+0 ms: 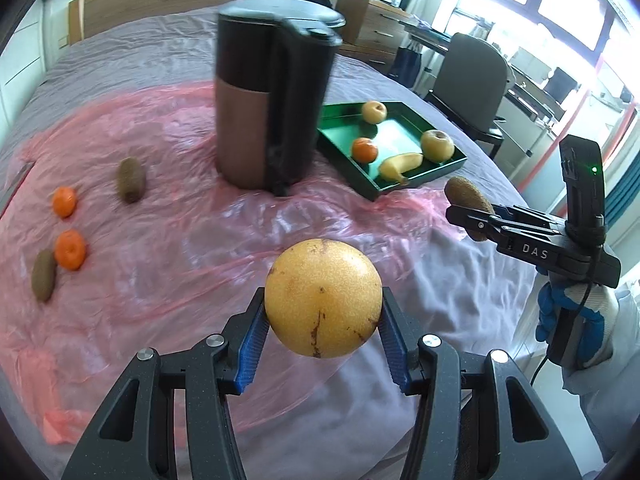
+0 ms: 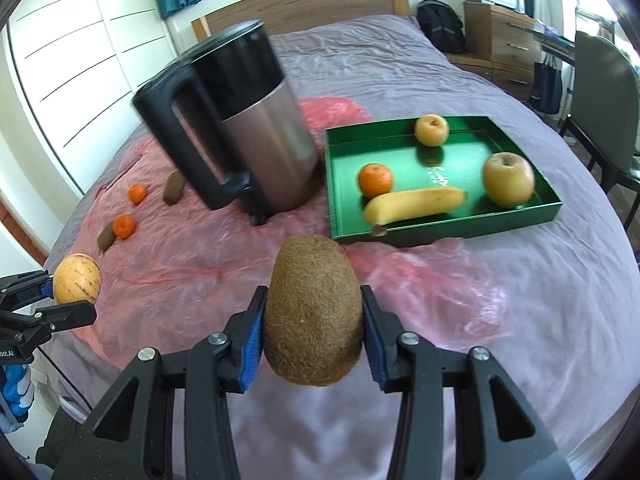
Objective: Organize fruits
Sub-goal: 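Carry the yellow pear and kiwi in both tools over the green tray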
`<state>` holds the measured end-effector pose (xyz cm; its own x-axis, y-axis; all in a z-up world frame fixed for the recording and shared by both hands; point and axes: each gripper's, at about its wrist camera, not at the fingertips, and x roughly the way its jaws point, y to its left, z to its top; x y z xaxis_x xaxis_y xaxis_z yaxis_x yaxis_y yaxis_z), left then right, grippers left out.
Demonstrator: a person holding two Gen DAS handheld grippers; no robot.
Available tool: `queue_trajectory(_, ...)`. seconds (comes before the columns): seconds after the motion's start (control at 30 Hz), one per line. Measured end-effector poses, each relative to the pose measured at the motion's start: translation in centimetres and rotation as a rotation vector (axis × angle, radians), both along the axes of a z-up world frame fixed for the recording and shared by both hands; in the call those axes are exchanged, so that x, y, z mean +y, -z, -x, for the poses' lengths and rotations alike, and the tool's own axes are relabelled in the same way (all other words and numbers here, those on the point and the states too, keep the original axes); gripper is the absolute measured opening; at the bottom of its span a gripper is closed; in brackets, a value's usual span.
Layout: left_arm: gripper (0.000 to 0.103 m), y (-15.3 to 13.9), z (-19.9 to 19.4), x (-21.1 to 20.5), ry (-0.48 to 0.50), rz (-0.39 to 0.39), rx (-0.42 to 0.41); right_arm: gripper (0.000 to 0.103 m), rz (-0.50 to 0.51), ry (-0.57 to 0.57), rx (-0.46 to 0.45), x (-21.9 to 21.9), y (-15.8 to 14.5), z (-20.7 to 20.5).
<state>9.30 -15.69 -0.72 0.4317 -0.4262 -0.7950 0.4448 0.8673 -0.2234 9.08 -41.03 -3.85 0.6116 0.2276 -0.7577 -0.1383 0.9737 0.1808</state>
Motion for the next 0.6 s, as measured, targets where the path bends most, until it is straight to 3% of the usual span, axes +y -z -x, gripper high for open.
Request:
queue_trajectory(0.3, 0.047, -0.6, -2.9, -7.7, 0.099, 0.009, -0.003, 0.048, 0.000, 0.073, -0.019, -5.7, 0.5, -2.4)
queue_trajectory(0.6, 0.047, -1.2, -8.2, -15.4, 0.149, 0.034, -0.009, 0.048, 0.024, 0.114, -0.074, -10.2, -0.5, -8.3)
